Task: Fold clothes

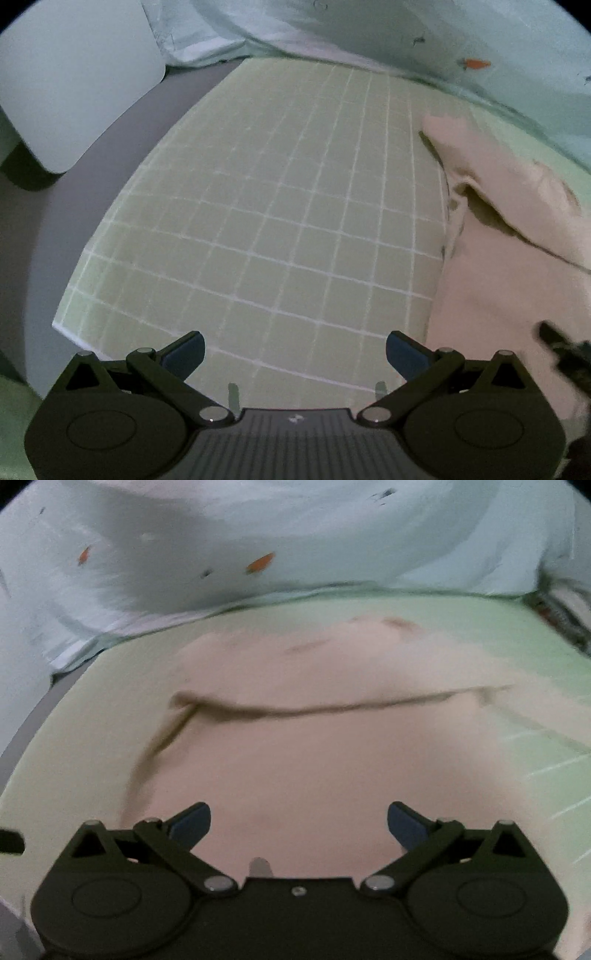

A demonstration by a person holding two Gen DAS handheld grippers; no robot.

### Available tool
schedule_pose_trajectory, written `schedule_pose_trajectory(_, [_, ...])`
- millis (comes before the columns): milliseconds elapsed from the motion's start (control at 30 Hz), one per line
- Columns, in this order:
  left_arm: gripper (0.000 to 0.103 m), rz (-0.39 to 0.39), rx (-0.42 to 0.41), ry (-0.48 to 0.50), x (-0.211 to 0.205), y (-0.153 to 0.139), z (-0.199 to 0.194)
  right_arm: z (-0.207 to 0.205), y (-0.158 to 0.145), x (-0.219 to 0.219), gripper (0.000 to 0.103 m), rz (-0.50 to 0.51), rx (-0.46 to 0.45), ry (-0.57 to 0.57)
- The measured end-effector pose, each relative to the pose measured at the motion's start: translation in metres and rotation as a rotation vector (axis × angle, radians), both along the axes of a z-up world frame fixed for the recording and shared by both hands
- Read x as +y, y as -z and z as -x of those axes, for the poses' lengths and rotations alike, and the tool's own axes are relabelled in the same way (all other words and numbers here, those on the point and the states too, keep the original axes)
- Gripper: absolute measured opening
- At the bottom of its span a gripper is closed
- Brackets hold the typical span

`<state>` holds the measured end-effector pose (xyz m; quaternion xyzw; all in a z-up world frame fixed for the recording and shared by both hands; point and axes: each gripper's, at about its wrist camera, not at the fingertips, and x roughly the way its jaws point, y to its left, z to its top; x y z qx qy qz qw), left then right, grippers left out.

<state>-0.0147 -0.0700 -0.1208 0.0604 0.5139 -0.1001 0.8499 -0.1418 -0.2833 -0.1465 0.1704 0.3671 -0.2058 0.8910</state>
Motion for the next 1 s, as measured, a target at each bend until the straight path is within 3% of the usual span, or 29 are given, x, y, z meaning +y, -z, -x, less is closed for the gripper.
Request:
schedule_pose_trajectory(100, [0.103, 0.034, 0.008, 0.008, 0.025, 0.002, -0.005, -0.016, 0.007, 0.034, 0.103, -0.025, 0.026, -0.024])
schedule_pose_trajectory(200, [0.103, 0.011, 0.006, 0.008, 0.043, 0.005, -0.008, -0.029, 0.01, 0.063, 0.1, -0.039, 0.052, -0.043])
schedule_pose_trajectory(400, [0.103, 0.008, 0.029, -0.017, 0.072, 0.012, -0.017, -0.049, 0.013, 0.104, 0.071, -0.019, 0.072, -0.156])
schedule_pose_trajectory(467, [0.103, 0.006, 0.031, -0.012, 0.075, 0.012, -0.018, -0.052, 0.014, 0.113, 0.067, 0.009, 0.082, -0.184])
schedule_pose_trajectory(600, [0.103, 0.0, 0.036, 0.005, 0.074, 0.012, -0.019, -0.054, 0.015, 0.122, 0.028, 0.054, 0.091, -0.222])
schedule_pose_trajectory(700, [0.103, 0.001, 0.035, 0.023, 0.065, 0.013, -0.016, -0.049, 0.014, 0.11, 0.007, 0.031, 0.075, -0.203])
schedule_pose_trajectory(1000, [0.103, 0.011, 0.043, 0.055, 0.022, 0.013, -0.006, -0.028, 0.006, 0.061, 0.003, -0.18, -0.027, -0.163])
